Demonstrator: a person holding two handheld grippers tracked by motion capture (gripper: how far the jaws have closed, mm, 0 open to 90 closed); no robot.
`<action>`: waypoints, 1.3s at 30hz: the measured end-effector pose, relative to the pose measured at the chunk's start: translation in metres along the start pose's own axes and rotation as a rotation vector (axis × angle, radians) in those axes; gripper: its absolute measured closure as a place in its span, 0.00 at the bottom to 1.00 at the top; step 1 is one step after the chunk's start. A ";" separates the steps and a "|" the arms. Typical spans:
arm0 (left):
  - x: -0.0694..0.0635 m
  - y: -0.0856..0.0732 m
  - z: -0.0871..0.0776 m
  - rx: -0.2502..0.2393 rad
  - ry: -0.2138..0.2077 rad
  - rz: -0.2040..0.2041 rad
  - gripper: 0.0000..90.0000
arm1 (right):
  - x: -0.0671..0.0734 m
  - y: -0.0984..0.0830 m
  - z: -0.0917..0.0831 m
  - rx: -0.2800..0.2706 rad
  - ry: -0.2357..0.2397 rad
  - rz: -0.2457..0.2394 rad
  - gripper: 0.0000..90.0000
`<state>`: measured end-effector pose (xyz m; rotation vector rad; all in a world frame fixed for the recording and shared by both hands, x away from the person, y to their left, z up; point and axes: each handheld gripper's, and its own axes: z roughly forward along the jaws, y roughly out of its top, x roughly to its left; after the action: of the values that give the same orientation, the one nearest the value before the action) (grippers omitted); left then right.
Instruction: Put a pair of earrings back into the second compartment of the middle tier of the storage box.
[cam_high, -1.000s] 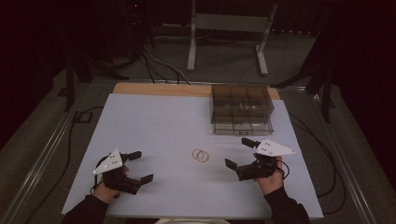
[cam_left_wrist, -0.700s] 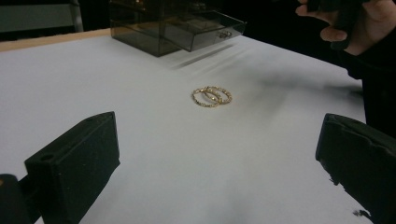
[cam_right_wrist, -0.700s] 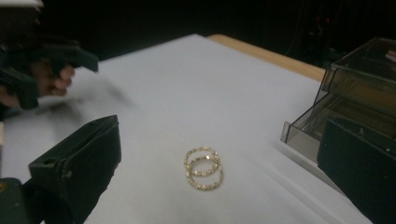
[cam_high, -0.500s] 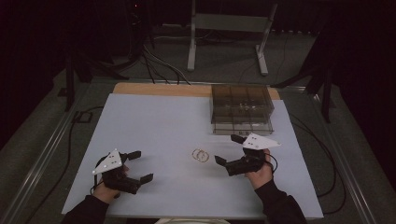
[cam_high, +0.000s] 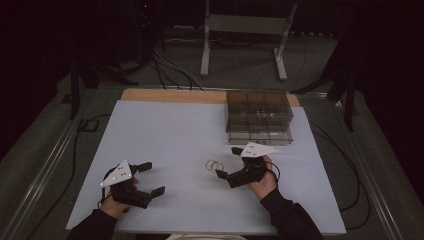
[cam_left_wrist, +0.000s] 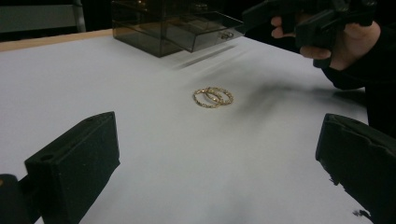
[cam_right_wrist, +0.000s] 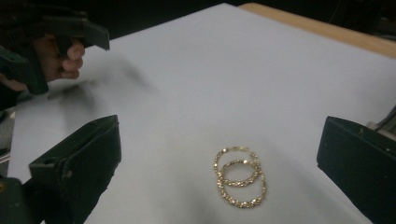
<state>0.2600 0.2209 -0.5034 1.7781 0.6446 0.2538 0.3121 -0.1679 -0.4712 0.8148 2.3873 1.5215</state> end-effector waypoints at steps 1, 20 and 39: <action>0.000 0.000 0.000 -0.001 -0.003 0.000 0.01 | 0.000 -0.001 0.002 0.004 0.005 0.001 0.00; 0.001 0.000 -0.001 -0.005 -0.011 -0.006 0.01 | -0.019 -0.014 0.038 0.129 -0.078 0.106 0.24; 0.002 -0.001 -0.001 0.000 -0.010 -0.007 0.01 | -0.020 -0.029 0.052 0.300 -0.198 0.100 0.72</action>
<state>0.2607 0.2225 -0.5045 1.7759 0.6435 0.2397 0.3419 -0.1474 -0.5229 1.1050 2.4882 1.0662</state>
